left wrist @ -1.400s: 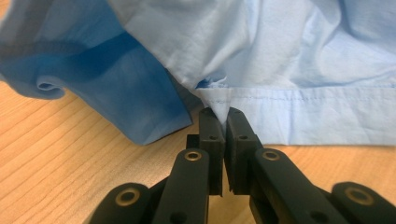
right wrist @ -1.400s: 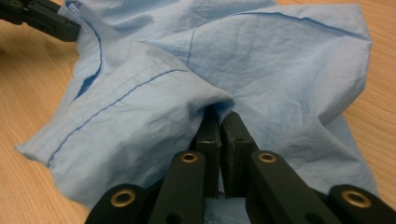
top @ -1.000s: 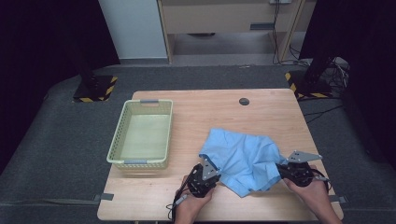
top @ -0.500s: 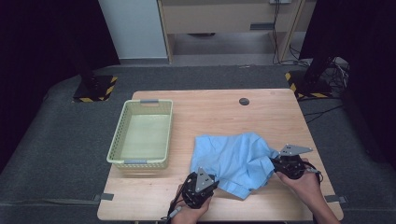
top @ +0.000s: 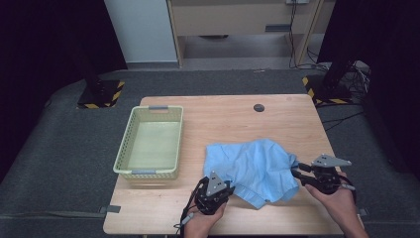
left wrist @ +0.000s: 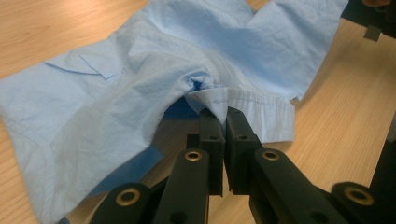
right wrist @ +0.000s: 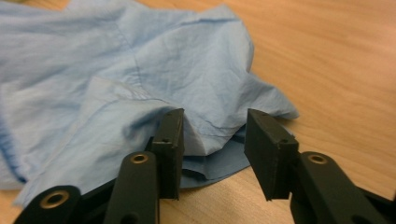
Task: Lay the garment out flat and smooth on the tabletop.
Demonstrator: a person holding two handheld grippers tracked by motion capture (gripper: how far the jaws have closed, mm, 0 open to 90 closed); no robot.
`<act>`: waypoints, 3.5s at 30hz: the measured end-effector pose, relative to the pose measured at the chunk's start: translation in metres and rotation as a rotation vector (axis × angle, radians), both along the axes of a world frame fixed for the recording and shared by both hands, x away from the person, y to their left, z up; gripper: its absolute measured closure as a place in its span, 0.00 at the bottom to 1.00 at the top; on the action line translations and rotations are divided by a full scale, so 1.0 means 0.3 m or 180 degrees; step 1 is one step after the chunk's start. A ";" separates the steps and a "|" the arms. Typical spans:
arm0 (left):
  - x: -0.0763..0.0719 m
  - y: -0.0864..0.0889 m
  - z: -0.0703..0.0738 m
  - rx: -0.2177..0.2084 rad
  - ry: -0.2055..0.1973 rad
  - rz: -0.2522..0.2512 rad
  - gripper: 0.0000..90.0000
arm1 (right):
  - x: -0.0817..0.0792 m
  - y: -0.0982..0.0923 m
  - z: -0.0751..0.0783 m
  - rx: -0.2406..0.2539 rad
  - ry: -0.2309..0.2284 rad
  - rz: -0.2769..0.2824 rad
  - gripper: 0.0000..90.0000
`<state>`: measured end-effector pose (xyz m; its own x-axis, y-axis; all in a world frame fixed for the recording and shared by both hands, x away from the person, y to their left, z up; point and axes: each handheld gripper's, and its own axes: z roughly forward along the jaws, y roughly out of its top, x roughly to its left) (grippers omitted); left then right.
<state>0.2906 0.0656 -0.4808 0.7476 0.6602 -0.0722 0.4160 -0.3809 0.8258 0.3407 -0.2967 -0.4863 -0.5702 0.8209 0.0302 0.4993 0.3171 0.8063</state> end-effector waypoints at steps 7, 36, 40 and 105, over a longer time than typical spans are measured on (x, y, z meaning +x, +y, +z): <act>0.024 -0.001 0.017 -0.0145 -0.0017 0.0022 0.97 | -0.056 -0.006 0.078 0.0094 -0.0218 0.0037 0.47; 0.043 0.001 0.060 -0.0596 0.0107 0.0148 0.97 | -0.179 0.245 0.020 -0.0191 -0.0228 0.1044 0.33; 0.043 0.001 0.063 -0.0645 0.0129 0.0153 0.97 | -0.182 0.257 0.007 -0.0243 -0.0216 0.1084 0.33; -0.033 -0.010 0.082 -0.0169 -0.0243 0.0135 0.61 | -0.147 0.198 0.027 -0.0061 -0.0156 0.0948 0.91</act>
